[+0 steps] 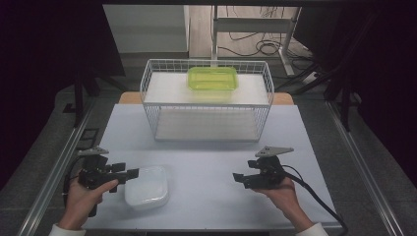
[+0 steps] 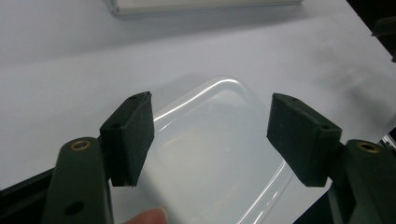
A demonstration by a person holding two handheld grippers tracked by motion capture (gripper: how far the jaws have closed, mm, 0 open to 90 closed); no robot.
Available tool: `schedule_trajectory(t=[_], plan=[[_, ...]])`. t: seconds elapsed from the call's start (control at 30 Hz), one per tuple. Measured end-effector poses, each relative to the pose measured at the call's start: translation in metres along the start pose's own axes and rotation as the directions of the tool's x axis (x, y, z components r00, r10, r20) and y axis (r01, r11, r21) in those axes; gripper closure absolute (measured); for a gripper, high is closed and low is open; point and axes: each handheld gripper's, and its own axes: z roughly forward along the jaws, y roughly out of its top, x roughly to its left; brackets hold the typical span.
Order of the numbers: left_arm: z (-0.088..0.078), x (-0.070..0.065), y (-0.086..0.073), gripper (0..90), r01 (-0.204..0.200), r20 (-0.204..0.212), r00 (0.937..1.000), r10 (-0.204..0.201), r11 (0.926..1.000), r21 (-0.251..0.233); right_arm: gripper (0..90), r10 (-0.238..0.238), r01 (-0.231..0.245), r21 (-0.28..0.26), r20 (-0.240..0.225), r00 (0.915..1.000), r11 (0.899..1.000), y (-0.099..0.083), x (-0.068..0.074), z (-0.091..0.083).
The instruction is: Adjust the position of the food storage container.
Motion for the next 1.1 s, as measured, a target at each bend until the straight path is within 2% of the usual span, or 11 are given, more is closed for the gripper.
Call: schedule_trajectory(t=[0.2,0.27,0.37,0.47,0.6,0.67,0.77,0.87,0.97,1.1], plan=[[-0.004,0.009,-0.01,34.9,0.014,-0.032,0.9994,-0.014,0.9997,0.022,21.5,-0.001,0.001,0.018,-0.009,1.0,1.0,-0.002,0.0,0.005],[-0.007,0.012,-0.014,39.2,0.026,-0.041,0.9988,-0.025,0.9995,0.019,21.5,0.001,-0.001,0.018,-0.01,0.9999,1.0,-0.002,0.0,0.005],[-0.009,0.017,-0.02,51.1,0.041,-0.055,0.9977,-0.039,0.9986,0.033,21.5,0.002,-0.002,0.016,-0.008,1.0,1.0,-0.001,0.0,0.004],[-0.005,0.021,-0.028,63.9,0.042,-0.105,0.9939,-0.032,0.9951,0.09,21.5,0.003,-0.003,0.014,-0.007,1.0,1.0,-0.001,0.0,0.004],[0.002,0.024,-0.037,80.1,0.042,-0.109,0.9937,-0.026,0.9879,0.149,21.5,0.004,-0.004,0.015,-0.008,1.0,1.0,-0.001,0.0,0.004],[0.003,0.024,-0.039,85.3,0.034,-0.114,0.9934,-0.015,0.9852,0.168,21.5,0.004,-0.004,0.015,-0.009,1.0,1.0,-0.001,0.0,0.004],[0.005,0.026,-0.042,89.5,0.037,-0.115,0.9932,-0.015,0.9813,0.189,21.5,0.005,-0.005,0.018,-0.009,1.0,1.0,-0.001,0.0,0.005],[0.006,0.028,-0.045,89.8,0.049,-0.109,0.9937,-0.027,0.978,0.203,21.5,0.005,-0.005,0.018,-0.008,1.0,1.0,-0.001,0.0,0.005],[0.011,0.028,-0.048,89.8,0.062,-0.067,0.9966,-0.048,0.9735,0.22,21.5,0.006,-0.006,0.021,-0.005,1.0,1.0,-0.002,-0.001,0.006],[0.015,0.024,-0.047,89.8,0.054,-0.069,0.9968,-0.04,0.9726,0.226,21.5,0.016,-0.015,0.029,-0.017,0.9997,0.999,-0.002,0.0,0.008]])
